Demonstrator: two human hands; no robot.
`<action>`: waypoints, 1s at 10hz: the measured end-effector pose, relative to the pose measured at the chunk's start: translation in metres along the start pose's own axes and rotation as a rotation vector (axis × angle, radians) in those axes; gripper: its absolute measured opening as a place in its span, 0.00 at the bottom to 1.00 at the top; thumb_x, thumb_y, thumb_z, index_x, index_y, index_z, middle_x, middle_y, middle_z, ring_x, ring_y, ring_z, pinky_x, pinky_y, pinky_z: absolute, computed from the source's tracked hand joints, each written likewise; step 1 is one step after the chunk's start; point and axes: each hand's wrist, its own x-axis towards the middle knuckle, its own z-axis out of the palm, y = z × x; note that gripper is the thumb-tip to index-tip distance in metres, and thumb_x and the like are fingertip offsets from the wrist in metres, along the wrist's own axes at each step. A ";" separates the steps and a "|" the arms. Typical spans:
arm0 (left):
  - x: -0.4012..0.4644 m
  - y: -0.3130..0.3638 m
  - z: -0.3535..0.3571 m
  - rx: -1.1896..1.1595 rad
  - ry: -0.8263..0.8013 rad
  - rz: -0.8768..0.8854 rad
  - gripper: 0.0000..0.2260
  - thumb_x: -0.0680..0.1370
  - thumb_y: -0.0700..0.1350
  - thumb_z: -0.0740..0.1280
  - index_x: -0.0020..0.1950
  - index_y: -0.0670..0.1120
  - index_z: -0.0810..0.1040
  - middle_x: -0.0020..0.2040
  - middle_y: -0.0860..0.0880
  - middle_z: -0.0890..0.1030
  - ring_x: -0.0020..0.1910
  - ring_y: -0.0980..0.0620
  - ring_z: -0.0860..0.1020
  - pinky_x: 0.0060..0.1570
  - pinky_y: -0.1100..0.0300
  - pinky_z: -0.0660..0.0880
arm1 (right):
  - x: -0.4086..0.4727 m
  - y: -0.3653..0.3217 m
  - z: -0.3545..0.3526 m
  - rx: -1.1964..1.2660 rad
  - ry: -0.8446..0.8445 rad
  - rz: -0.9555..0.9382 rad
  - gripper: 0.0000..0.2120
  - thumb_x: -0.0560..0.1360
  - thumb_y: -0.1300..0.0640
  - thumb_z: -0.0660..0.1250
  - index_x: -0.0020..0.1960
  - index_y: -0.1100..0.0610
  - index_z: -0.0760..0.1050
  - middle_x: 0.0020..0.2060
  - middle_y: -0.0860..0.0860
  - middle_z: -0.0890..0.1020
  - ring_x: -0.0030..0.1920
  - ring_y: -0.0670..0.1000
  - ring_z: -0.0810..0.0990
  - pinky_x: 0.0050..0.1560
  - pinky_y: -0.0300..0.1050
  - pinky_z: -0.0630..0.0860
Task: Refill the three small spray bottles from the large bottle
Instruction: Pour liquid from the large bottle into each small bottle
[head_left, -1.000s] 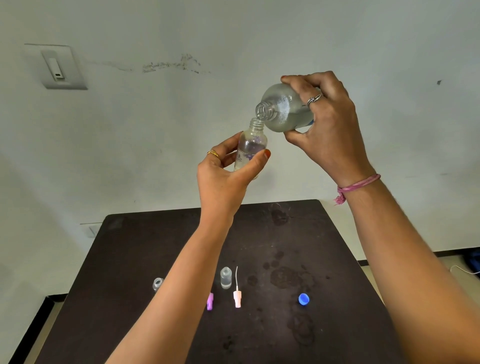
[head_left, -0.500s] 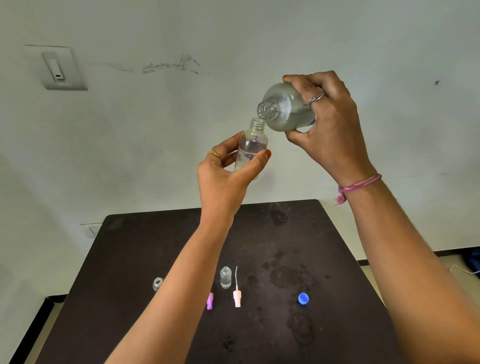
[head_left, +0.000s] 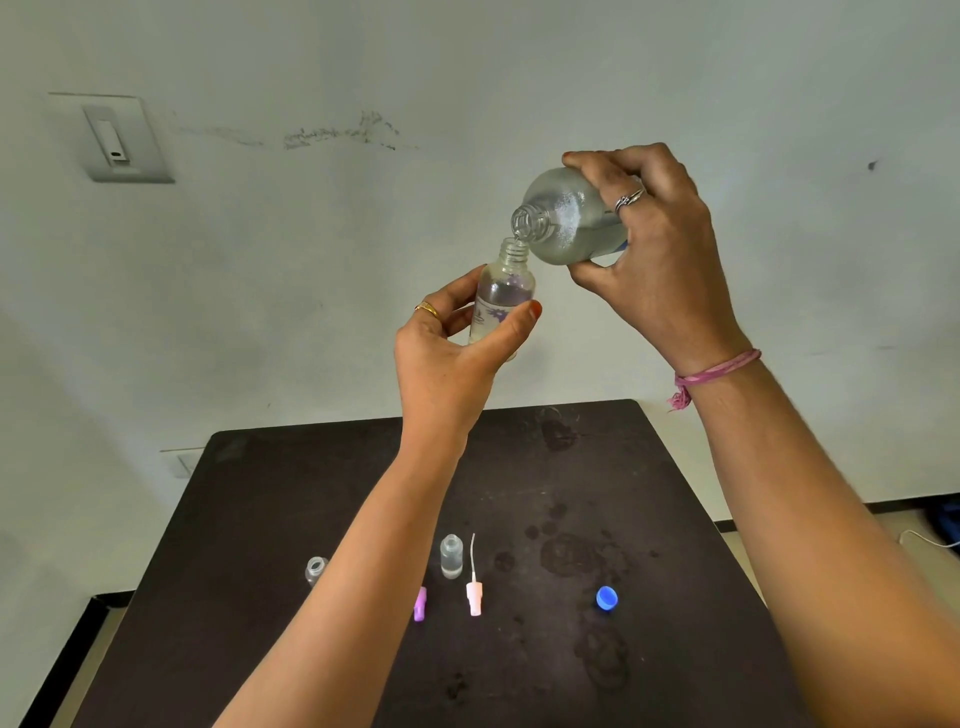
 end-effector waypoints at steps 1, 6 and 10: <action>0.000 0.000 -0.001 -0.003 -0.001 0.001 0.23 0.68 0.49 0.79 0.62 0.48 0.81 0.54 0.52 0.85 0.55 0.49 0.81 0.52 0.47 0.82 | 0.000 -0.001 0.000 0.001 0.002 -0.001 0.34 0.64 0.61 0.79 0.68 0.56 0.72 0.59 0.58 0.75 0.59 0.58 0.75 0.53 0.45 0.75; -0.002 0.003 0.000 0.006 0.000 0.009 0.22 0.69 0.49 0.79 0.62 0.48 0.81 0.55 0.51 0.84 0.55 0.50 0.81 0.53 0.50 0.81 | -0.001 0.000 -0.002 -0.003 0.006 0.002 0.34 0.64 0.60 0.78 0.68 0.55 0.72 0.59 0.58 0.75 0.59 0.58 0.74 0.53 0.45 0.75; -0.003 0.003 0.000 0.002 0.000 0.010 0.22 0.69 0.49 0.79 0.62 0.48 0.81 0.55 0.51 0.84 0.56 0.50 0.81 0.53 0.48 0.81 | -0.001 -0.002 -0.004 0.000 0.006 -0.001 0.34 0.64 0.61 0.78 0.68 0.55 0.72 0.59 0.58 0.75 0.59 0.58 0.74 0.53 0.47 0.76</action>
